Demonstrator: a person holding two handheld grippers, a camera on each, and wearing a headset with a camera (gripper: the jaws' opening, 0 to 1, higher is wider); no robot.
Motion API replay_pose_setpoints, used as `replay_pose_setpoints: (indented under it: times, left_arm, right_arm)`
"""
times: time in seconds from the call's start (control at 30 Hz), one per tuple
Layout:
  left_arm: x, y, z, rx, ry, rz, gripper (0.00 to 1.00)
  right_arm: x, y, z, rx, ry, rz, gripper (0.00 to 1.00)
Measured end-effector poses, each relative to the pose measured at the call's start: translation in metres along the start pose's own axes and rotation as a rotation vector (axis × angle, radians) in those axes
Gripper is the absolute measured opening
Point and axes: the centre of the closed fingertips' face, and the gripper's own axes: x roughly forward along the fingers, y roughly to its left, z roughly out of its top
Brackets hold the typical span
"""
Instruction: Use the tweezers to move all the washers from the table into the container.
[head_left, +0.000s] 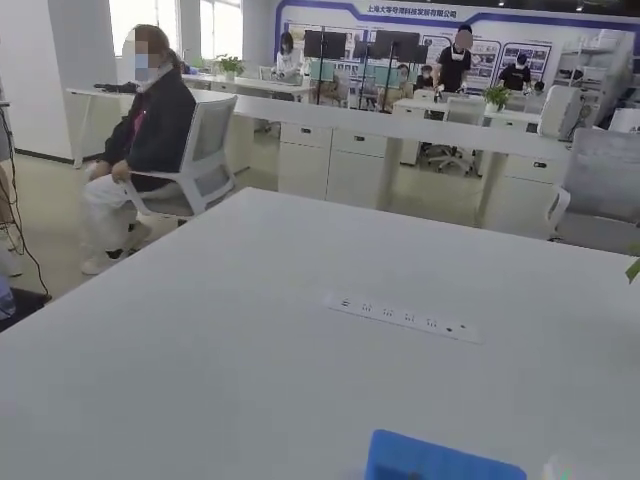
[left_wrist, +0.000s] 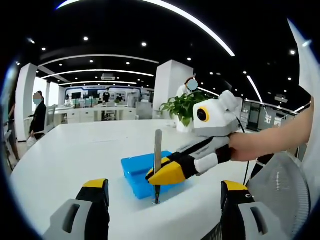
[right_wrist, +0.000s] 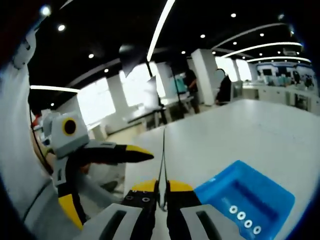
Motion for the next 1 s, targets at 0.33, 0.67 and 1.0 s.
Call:
replay_pose_setpoints:
  times: [0.33,0.67,1.0]
  left_arm:
    - [0.0,0.0,-0.001,0.002,0.004,0.0,0.94]
    - [0.001,0.0,-0.005,-0.01,0.024,-0.007,0.92]
    - [0.002,0.001,-0.009,-0.004,0.042,-0.004,0.9]
  right_arm:
    - [-0.007,-0.054,0.031,0.128,-0.128,-0.164,0.04]
    - [0.004,-0.095,0.003,0.064,-0.03,-0.308,0.04]
    - [0.019,-0.107,-0.021,0.011,0.055,-0.304,0.04]
